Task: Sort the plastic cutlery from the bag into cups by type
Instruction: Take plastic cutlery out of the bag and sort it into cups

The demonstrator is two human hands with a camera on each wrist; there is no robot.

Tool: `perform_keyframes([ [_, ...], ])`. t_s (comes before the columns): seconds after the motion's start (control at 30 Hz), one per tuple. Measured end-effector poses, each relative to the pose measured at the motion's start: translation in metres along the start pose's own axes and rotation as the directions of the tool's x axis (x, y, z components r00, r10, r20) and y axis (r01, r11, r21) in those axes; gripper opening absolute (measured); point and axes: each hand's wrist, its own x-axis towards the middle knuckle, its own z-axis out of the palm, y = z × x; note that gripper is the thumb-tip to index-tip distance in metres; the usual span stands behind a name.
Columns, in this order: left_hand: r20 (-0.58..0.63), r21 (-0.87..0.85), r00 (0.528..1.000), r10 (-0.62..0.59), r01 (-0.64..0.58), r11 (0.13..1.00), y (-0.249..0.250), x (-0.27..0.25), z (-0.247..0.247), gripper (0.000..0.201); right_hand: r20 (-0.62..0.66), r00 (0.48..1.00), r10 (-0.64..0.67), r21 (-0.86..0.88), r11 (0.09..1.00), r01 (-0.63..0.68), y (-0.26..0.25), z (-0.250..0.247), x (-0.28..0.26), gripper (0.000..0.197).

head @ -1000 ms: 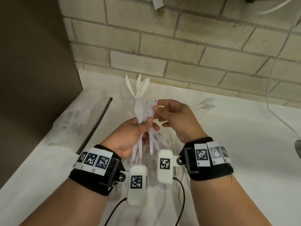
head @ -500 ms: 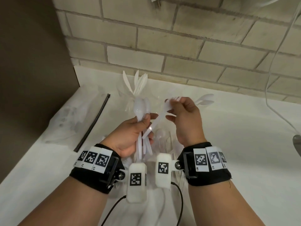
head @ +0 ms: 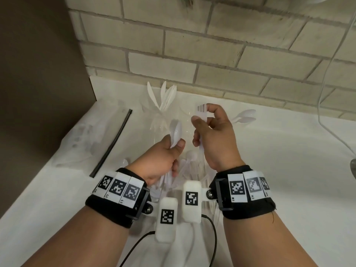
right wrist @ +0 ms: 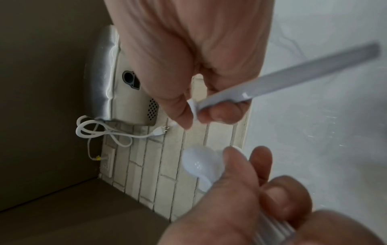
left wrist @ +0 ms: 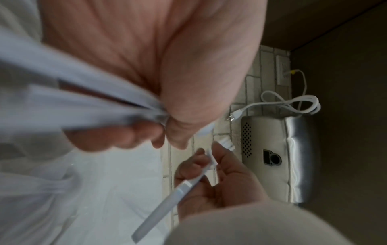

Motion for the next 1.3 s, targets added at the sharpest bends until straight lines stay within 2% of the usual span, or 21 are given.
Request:
perform_keyframes([
  [0.07,-0.034,0.195,0.999,0.028,-0.021,0.981,0.000,0.003,-0.004,0.033,0.030,0.999,0.046,-0.040,0.998,-0.044,0.004,-0.001,0.000,0.018],
  [0.13,-0.073,0.366,0.995,0.069,-0.038,0.930,0.002,0.004,-0.005,0.035,0.061,0.992,0.113,-0.075,0.991,-0.108,0.008,-0.002,0.000,0.033],
  [0.2,-0.077,0.422,0.992,0.103,-0.061,0.904,0.004,0.005,-0.006,0.037,0.103,0.983,0.153,-0.103,0.984,-0.143,0.012,-0.001,0.001,0.041],
  [0.3,-0.063,0.359,0.994,0.091,-0.063,0.931,0.007,0.004,-0.006,0.036,0.087,0.988,0.130,-0.137,0.984,-0.117,0.017,0.001,0.003,0.030],
  [0.43,-0.021,0.054,0.999,0.050,-0.049,0.997,0.006,0.002,-0.007,0.037,0.043,0.996,0.078,-0.159,0.985,-0.070,0.017,0.000,0.006,0.030],
  [0.47,-0.022,0.024,0.999,0.043,-0.042,0.999,0.005,0.001,-0.006,0.036,0.046,0.997,0.061,-0.170,0.984,-0.052,0.017,0.000,0.006,0.029],
  [0.6,-0.044,0.226,0.994,0.097,-0.085,0.970,0.007,0.000,-0.002,0.017,0.035,0.999,-0.001,-0.300,0.954,0.011,0.017,0.004,0.008,0.013],
  [0.77,-0.045,0.298,0.992,0.120,-0.101,0.949,0.012,-0.001,0.001,0.015,0.040,0.998,-0.041,-0.458,0.887,0.055,0.011,0.006,0.011,0.023],
  [0.9,-0.037,0.339,0.991,0.130,-0.110,0.934,0.015,-0.001,0.000,0.022,-0.044,0.998,-0.052,-0.434,0.901,0.028,0.013,0.007,0.018,0.014],
  [0.93,-0.037,0.358,0.991,0.132,-0.110,0.927,0.016,-0.002,0.000,0.022,-0.054,0.997,-0.055,-0.430,0.903,0.027,0.014,0.008,0.018,0.017],
  [1.0,-0.036,0.384,0.989,0.143,-0.118,0.916,0.017,-0.002,-0.001,0.021,-0.030,0.999,-0.043,-0.440,0.898,0.025,0.014,0.009,0.017,0.024],
  [1.13,-0.014,0.430,0.985,0.172,-0.149,0.890,0.017,-0.002,0.000,0.015,0.055,0.998,-0.023,-0.456,0.889,0.046,0.011,0.009,0.016,0.021],
  [1.3,-0.002,0.474,0.989,0.150,-0.131,0.871,0.017,-0.001,-0.001,0.018,-0.059,0.998,-0.016,-0.388,0.922,-0.008,0.012,0.008,0.022,0.021],
])
